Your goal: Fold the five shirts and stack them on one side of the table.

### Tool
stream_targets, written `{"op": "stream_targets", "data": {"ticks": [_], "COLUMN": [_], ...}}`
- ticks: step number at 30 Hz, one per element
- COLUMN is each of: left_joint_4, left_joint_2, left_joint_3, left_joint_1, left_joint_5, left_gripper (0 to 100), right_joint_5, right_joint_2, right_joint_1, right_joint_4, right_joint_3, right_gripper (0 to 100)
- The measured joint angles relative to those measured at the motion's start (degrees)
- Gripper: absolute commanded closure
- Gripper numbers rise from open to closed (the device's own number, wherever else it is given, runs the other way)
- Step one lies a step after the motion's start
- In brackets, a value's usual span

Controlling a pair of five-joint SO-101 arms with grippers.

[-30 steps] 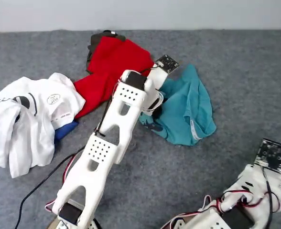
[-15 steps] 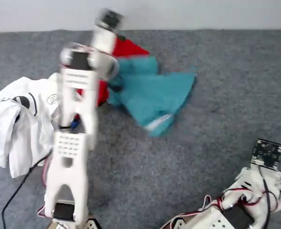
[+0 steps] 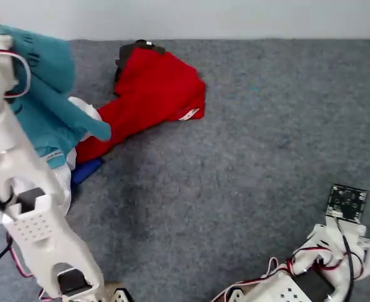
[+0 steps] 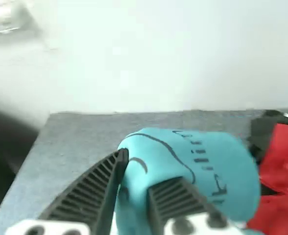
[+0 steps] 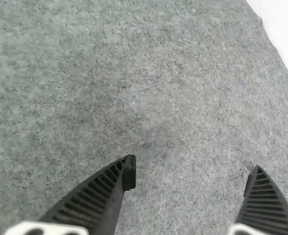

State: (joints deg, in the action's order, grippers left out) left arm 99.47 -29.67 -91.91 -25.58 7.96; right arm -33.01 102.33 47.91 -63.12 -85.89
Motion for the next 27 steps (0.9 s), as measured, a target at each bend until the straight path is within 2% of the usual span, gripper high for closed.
{"op": "stream_targets", "data": {"ticks": [8,16,22,27], "left_joint_4": [0.00,0.00,0.00,0.00], "left_joint_2": [0.35,-1.93,-2.29,-2.29], "left_joint_3": [0.00,0.35,1.76,12.04], "left_joint_1": [-5.36,-7.82,-7.82,-10.29], "left_joint_5": [0.00,-0.09,-0.18,-0.18], "left_gripper": [99,98,82,80], "right_joint_5": [0.00,0.00,0.00,0.00], "right_joint_2": [0.00,0.00,0.00,0.00], "right_joint_1": [0.00,0.00,0.00,0.00], "right_joint_4": [0.00,0.00,0.00,0.00], "right_joint_3": [0.00,0.00,0.00,0.00], "right_gripper": [64.1,64.1,64.1,64.1]}}
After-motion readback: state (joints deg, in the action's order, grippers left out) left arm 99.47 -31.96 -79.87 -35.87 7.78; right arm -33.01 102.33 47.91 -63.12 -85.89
